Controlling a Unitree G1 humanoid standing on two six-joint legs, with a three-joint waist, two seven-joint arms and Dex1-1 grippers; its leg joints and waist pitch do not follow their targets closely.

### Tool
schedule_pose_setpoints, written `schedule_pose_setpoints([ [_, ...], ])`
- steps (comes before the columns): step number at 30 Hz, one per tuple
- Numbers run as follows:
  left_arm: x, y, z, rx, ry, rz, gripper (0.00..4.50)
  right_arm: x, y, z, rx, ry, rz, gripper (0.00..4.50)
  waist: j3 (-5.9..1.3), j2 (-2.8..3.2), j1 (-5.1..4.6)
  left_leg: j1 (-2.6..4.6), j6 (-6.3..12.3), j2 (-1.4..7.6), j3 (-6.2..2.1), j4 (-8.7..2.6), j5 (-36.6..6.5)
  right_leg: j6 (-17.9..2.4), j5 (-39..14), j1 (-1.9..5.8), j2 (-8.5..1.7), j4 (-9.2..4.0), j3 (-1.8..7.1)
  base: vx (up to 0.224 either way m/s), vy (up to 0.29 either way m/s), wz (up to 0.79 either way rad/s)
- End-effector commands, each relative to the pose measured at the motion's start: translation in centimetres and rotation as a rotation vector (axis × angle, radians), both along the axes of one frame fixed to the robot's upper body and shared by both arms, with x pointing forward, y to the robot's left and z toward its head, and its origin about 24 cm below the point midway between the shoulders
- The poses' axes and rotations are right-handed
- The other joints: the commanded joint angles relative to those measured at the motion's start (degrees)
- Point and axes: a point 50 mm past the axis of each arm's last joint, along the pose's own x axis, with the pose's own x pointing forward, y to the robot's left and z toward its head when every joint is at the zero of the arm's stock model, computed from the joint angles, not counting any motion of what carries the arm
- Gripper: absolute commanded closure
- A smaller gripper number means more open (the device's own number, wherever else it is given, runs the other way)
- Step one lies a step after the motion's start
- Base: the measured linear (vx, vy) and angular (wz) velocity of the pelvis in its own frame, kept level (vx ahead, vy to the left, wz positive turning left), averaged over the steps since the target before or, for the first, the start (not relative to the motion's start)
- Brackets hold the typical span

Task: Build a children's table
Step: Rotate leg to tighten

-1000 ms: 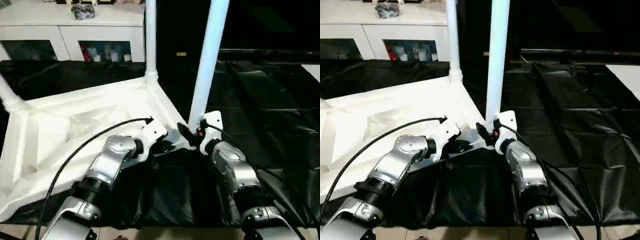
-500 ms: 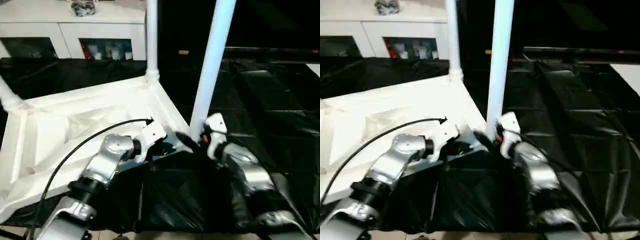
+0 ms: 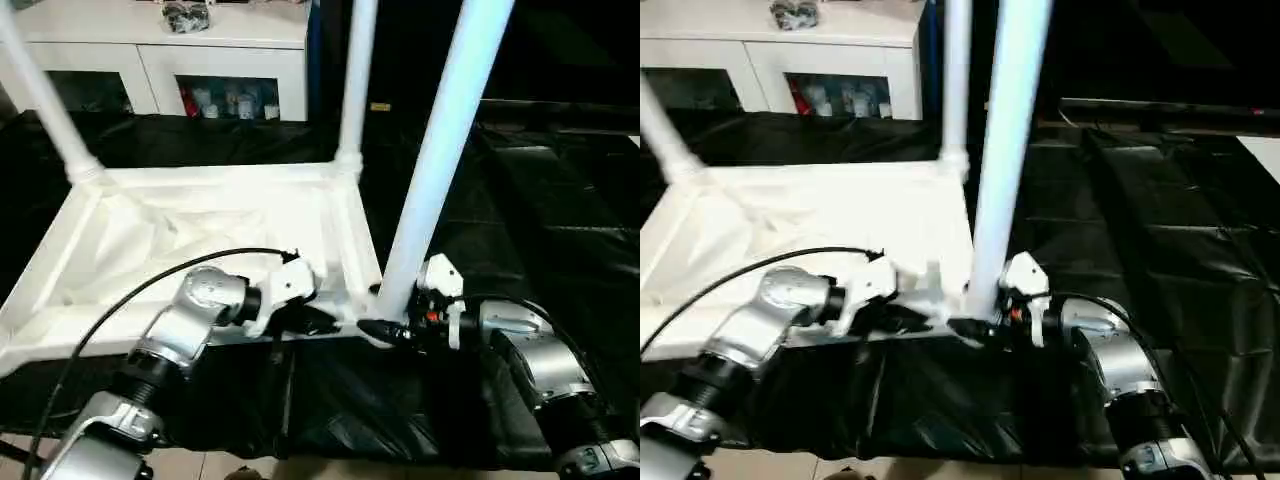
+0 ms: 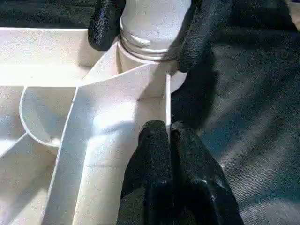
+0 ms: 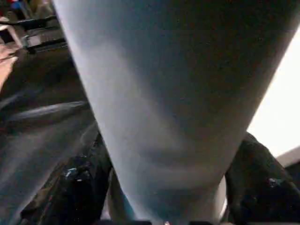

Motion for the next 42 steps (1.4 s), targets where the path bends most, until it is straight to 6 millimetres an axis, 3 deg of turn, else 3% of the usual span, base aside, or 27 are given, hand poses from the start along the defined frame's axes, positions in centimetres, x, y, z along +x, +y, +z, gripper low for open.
schedule_pose_setpoints([
  [1,0.8,-0.6,1.3,-0.016,-0.055,-0.012,4.50,-1.5,2.2,-1.0,0.004,0.066,0.156,1.66,-3.19,-0.40,0.12,0.41,2.68,1.73,-0.20,-3.63,-15.68,-10.77,-17.20,2.60,-3.27,-4.40,2.84,0.000,0.000,0.00],
  [9,0.9,-0.3,1.2,-0.011,-0.048,-0.024,4.50,-1.9,2.3,-1.1,0.007,0.072,0.182,1.86,-3.31,-0.43,0.21,0.25,2.67,1.66,-0.19,-3.56,-14.80,-10.86,-15.95,2.81,-3.29,-4.22,2.80,0.000,0.000,0.00],
  [12,1.3,-0.8,1.1,-0.024,-0.065,0.032,4.50,-1.7,2.7,-1.4,0.031,0.064,0.110,1.86,-3.33,-0.39,0.19,0.26,2.69,1.68,-0.15,-3.51,-14.59,-11.24,-15.01,2.80,-3.27,-4.19,2.81,0.000,0.000,0.00],
  [14,1.7,-1.2,1.1,-0.035,-0.086,0.097,4.50,-0.8,3.0,-1.7,0.034,0.052,-0.013,1.86,-3.16,-0.38,0.07,0.30,2.30,1.58,-0.19,-3.62,-15.61,-10.94,-16.98,2.69,-3.35,-4.40,2.78,0.000,0.000,0.00],
  [16,2.2,-2.0,1.1,-0.052,-0.108,0.171,4.50,0.6,3.5,-2.1,0.034,0.045,-0.200,1.86,-2.71,-0.40,-0.38,0.89,0.53,1.31,-0.48,-3.83,-19.70,-8.20,-27.19,2.22,-3.64,-5.48,2.57,0.000,0.000,0.00],
  [18,2.3,-2.5,1.1,-0.058,-0.117,0.203,4.50,1.1,3.7,-2.3,0.038,0.055,-0.283,1.86,-2.53,-0.48,-0.88,0.97,-0.33,1.19,-0.81,-3.92,-21.28,-6.24,-32.01,2.17,-3.73,-6.05,2.26,-0.029,0.001,-0.03],
  [21,2.5,-3.5,1.1,-0.066,-0.141,0.259,4.50,1.9,4.5,-2.6,0.051,0.069,-0.405,1.86,-2.47,-0.40,-1.47,0.99,-0.44,1.13,-1.02,-4.02,-22.64,-4.66,-34.10,2.03,-3.68,-6.63,2.05,-0.019,0.001,-0.02],
  [27,2.5,-6.1,1.3,-0.105,-0.171,0.373,4.50,3.4,6.6,-3.1,0.039,0.111,-0.684,1.86,-2.61,-0.17,-2.25,0.83,-0.63,1.28,-1.18,-4.45,-23.12,-5.83,-29.34,2.08,-3.44,-6.39,1.96,0.000,0.000,0.00],
  [30,2.1,-6.6,1.4,-0.119,-0.179,0.359,4.50,3.5,7.0,-2.9,0.042,0.064,-0.679,1.86,-2.73,-0.24,-2.39,0.99,-0.31,1.22,-1.01,-4.29,-23.34,-6.37,-27.78,1.96,-3.51,-6.43,2.13,0.000,0.000,0.00],
  [31,1.7,-6.8,1.3,-0.117,-0.184,0.329,4.50,3.5,7.2,-2.8,0.055,0.062,-0.665,1.30,-2.82,-0.27,-2.35,0.85,0.06,1.27,-0.91,-4.28,-22.74,-6.78,-26.09,2.02,-3.53,-6.26,2.31,0.000,0.000,0.00],
  [32,1.7,-6.8,1.3,-0.117,-0.184,0.329,4.50,3.5,7.2,-2.8,0.055,0.062,-0.665,1.16,-2.90,-0.42,-2.35,0.76,0.29,1.27,-0.87,-4.28,-22.11,-7.07,-24.93,2.12,-3.49,-6.14,2.39,0.000,0.000,0.00],
  [34,1.3,-6.7,1.1,-0.108,-0.189,0.280,4.50,3.3,6.9,-2.8,0.083,0.085,-0.644,0.97,-3.03,-0.37,-2.25,0.51,1.25,1.29,-0.57,-4.18,-19.38,-8.57,-20.01,2.35,-3.29,-5.49,2.65,0.000,0.000,0.00],
  [38,0.9,-6.5,0.9,-0.100,-0.184,0.249,4.50,3.0,6.1,-2.6,0.056,0.042,-0.574,0.70,-3.21,-0.40,-1.91,0.42,1.95,1.36,-0.35,-4.00,-17.09,-9.66,-16.70,2.54,-3.21,-5.04,2.76,0.000,0.000,0.00],
  [42,0.8,-6.0,0.7,-0.071,-0.196,0.236,4.50,2.4,3.7,-2.2,0.023,-0.029,-0.502,0.48,-3.33,-0.53,-1.28,0.32,2.62,1.40,-0.20,-3.80,-14.40,-10.29,-13.02,2.84,-3.14,-4.60,2.83,0.000,0.000,0.00],
])
